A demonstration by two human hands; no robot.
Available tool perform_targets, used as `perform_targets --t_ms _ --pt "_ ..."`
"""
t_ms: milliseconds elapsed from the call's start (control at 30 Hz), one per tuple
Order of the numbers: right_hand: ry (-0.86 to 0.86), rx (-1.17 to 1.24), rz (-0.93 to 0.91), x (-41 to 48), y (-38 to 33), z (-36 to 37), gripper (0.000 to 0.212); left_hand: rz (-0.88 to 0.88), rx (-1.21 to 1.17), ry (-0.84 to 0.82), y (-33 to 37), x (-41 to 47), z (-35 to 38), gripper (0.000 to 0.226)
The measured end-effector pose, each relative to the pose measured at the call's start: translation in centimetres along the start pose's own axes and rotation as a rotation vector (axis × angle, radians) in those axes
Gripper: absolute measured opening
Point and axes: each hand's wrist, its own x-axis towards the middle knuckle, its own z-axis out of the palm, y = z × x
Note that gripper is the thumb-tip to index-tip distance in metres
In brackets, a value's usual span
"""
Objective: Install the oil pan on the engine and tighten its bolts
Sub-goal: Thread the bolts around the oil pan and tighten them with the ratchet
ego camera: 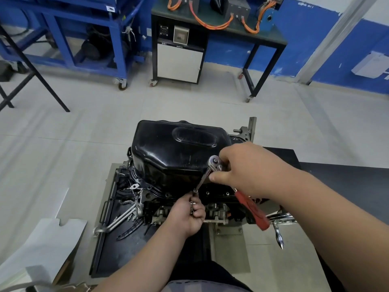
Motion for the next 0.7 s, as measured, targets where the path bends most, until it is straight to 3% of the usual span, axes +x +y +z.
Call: perform_targets --t_ms 100,167,233,333,400,467,533,633,700 --pt "0.009 -0.244 -0.242 -0.5 0.1 -0.2 0.016 0.005 0.008 -0.001 -0.1 0.2 -0.1 0.030" --pt "0.011 -0.359 -0.348 -0.5 0.0 -0.4 0.023 0.017 0.010 0.003 -0.2 0.3 -0.2 0.030" --pt "0.029 -0.392 -0.345 -0.9 -0.8 -0.7 0.011 0.022 0.011 0.003 -0.3 0.4 -0.2 0.031" --pt "0.086 -0.376 -0.192 -1.7 -2.1 -0.3 0.046 0.018 0.019 -0.015 -0.2 0.3 -0.4 0.035" --pt "0.111 -0.345 -0.098 -1.8 -2.3 0.2 0.052 -0.001 0.011 -0.064 -0.1 0.2 -0.4 0.041" --pt "0.117 -0.325 -0.115 -1.7 -2.4 0.2 0.037 -0.021 -0.017 -0.093 0.0 -0.1 -0.3 0.043" --pt "0.061 -0.354 -0.207 -1.5 -2.1 -0.2 0.007 -0.012 -0.037 -0.083 -0.1 -0.3 -0.2 0.035" --pt "0.039 -0.428 -0.305 -1.1 -1.8 -0.4 0.006 0.016 -0.026 -0.036 -0.2 -0.2 -0.1 0.030" --pt "0.070 -0.430 -0.243 -1.1 -2.1 -0.3 0.030 0.017 0.004 -0.008 -0.4 0.0 -0.1 0.039"
